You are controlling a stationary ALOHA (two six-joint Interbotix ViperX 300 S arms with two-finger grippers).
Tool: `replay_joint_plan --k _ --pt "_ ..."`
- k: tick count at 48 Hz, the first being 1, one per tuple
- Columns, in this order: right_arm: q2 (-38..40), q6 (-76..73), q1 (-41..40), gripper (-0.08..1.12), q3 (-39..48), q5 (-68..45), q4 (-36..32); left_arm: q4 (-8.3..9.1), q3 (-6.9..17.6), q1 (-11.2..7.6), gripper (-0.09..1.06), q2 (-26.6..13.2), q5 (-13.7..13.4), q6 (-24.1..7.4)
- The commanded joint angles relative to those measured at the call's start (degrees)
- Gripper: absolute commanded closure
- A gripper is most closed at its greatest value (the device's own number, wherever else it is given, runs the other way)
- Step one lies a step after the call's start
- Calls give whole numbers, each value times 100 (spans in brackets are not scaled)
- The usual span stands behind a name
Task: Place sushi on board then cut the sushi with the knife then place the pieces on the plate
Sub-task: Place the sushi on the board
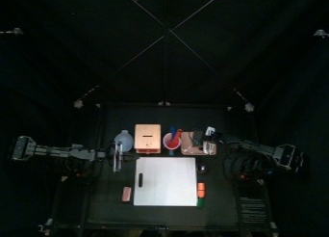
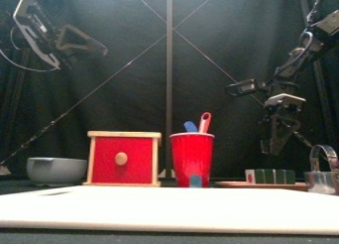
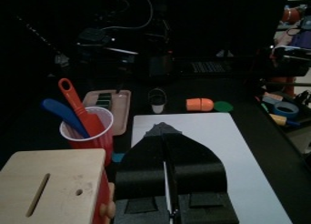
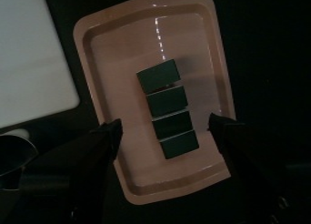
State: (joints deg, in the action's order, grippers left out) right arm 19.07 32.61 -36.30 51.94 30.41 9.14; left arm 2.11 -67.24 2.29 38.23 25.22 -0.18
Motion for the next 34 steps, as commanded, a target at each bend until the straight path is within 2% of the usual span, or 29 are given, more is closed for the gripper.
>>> replay_joint_plan --k 1,10,25,34 --pt "-53 563 -237 1 -70 -123 519 0 79 18 100 -9 44 0" --pt "-475 1230 -457 1 -62 -264 976 -9 70 18 100 0 53 0" --pt "-967 1257 -439 2 -88 -580 932 -18 70 26 100 -9 44 0" --pt "-1099 1239 -422 14 -53 -694 949 -18 53 18 100 0 35 0"
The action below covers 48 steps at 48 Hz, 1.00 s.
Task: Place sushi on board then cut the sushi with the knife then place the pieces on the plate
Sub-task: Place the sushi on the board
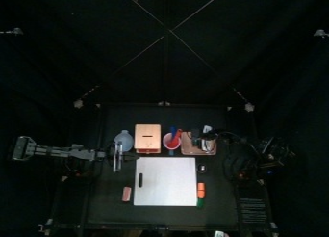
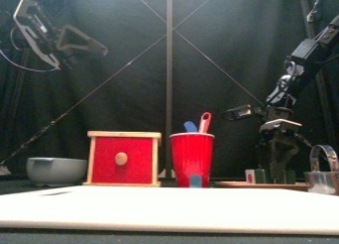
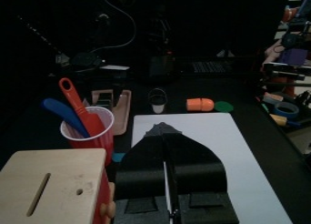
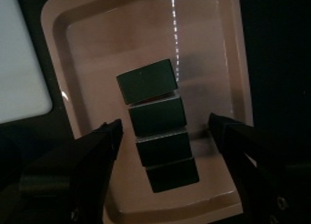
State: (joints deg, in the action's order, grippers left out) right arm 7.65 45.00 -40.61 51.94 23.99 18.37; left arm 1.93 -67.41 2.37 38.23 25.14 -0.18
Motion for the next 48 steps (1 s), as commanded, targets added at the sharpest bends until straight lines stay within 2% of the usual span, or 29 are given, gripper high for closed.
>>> replay_joint_plan --k 1,9,15,38,43,48 --pt "35 0 9 16 -53 -53 35 0 62 9 100 0 53 0" --pt "18 -35 18 37 -62 -9 53 0 53 9 100 -9 44 0" --pt "141 -132 18 45 -97 185 185 0 53 9 100 -9 44 9" --pt "1538 -334 158 45 -26 791 1802 0 35 9 100 -9 35 18" --pt "1819 -1099 220 45 53 800 1705 0 35 9 100 0 35 9" --pt "2092 -2127 475 45 132 791 1099 0 35 9 100 0 26 9"
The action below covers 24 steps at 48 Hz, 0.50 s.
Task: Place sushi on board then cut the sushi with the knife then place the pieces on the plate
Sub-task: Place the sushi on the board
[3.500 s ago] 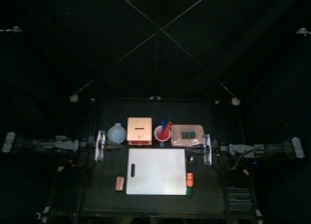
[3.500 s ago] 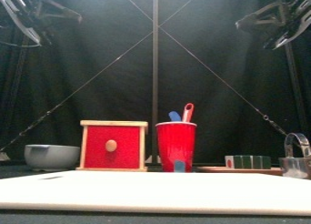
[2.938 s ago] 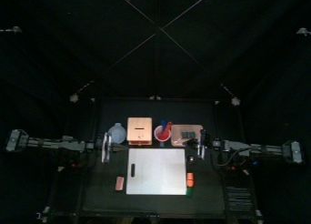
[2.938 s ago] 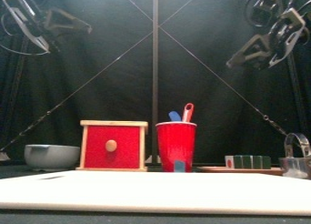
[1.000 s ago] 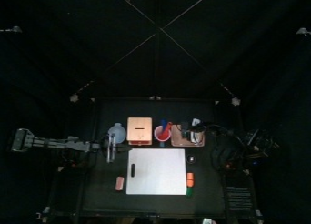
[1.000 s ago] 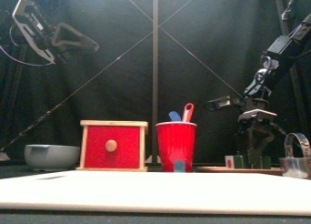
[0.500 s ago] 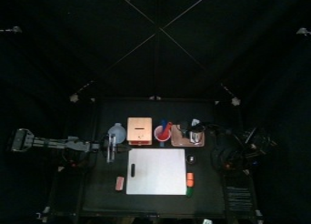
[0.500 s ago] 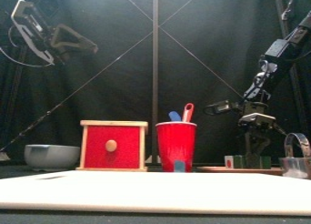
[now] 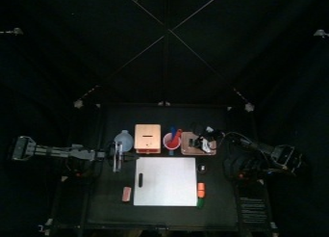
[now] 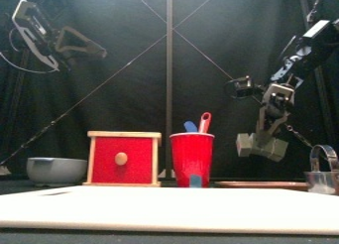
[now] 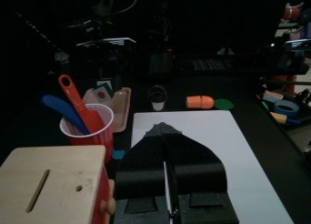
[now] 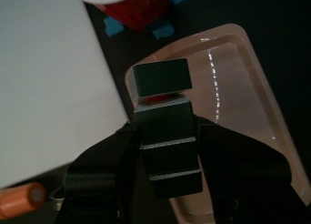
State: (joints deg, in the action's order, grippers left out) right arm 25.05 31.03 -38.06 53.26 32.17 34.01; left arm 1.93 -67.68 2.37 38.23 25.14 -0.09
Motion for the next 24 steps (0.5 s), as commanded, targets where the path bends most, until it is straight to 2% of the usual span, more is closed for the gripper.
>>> replay_joint_plan --k 1,12,24 --pt "396 -932 290 45 9 -18 -598 0 62 9 100 -9 35 0" --pt "835 -3656 1336 45 -44 -79 -2083 0 62 -18 100 0 35 18" --pt "835 -7075 2593 45 -176 -97 -3656 0 62 -18 100 -9 35 18"
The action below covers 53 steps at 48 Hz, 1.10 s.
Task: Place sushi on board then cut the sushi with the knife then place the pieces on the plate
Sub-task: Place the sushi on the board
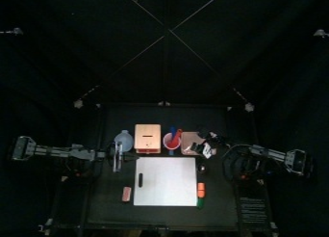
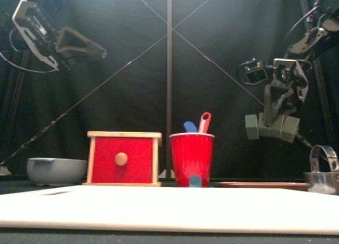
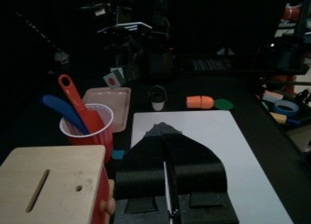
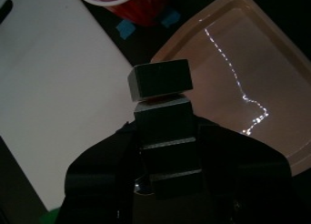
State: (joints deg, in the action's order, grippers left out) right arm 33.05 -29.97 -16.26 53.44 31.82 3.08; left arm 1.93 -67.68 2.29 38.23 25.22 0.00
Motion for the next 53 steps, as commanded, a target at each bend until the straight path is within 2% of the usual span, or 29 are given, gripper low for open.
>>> replay_joint_plan --k 1,16,24,40,53 --pt "26 -1213 501 45 -202 -62 -694 0 62 -9 100 -9 26 9" --pt "-589 -4676 1863 45 -598 -114 -2707 0 0 0 100 0 18 -9" --pt "-1222 -6038 2312 45 -967 26 -3419 0 0 0 100 -9 -9 9" --pt "-2435 -8648 3085 45 -1890 747 -4201 0 -18 -18 100 0 -9 9" --pt "-3419 -9888 3428 45 -2856 1591 -4210 9 -62 -18 100 -9 -18 -18"
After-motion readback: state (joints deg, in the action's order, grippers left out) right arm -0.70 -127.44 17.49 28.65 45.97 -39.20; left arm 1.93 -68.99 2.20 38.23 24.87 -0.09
